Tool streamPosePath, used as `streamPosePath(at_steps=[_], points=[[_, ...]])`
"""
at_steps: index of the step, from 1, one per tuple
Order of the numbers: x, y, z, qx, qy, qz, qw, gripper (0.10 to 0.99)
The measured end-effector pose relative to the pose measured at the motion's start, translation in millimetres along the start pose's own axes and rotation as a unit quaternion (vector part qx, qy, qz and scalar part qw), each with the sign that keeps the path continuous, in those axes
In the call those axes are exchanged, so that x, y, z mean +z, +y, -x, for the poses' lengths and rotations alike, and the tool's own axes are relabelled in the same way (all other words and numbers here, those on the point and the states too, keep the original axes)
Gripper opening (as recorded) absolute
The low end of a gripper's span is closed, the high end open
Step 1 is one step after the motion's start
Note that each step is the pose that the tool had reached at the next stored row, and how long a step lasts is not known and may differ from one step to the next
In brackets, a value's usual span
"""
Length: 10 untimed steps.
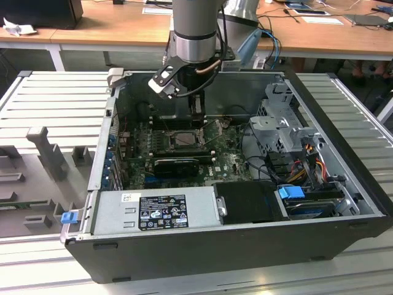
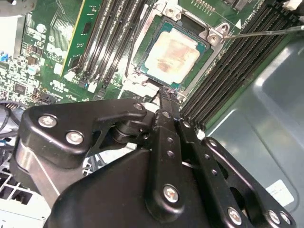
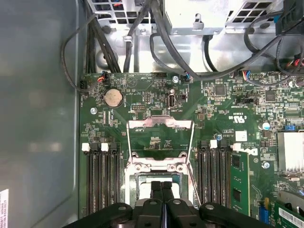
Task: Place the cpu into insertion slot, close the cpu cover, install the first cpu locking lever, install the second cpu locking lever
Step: 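Close the cpu cover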
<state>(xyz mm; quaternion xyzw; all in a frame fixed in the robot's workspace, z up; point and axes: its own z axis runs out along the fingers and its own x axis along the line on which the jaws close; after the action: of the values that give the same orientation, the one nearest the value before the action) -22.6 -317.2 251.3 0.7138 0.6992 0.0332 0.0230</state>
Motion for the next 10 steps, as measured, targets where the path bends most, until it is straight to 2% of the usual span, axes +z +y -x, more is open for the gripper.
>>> streamPosePath(at_steps=[6,10], points=[[-0.4,9.3,-0.2,0.0,-0.0001,0.0,1.0,0.106],[-6.1,13.2,-0.3,0.0,0.0,0.0,1.0,0.106]])
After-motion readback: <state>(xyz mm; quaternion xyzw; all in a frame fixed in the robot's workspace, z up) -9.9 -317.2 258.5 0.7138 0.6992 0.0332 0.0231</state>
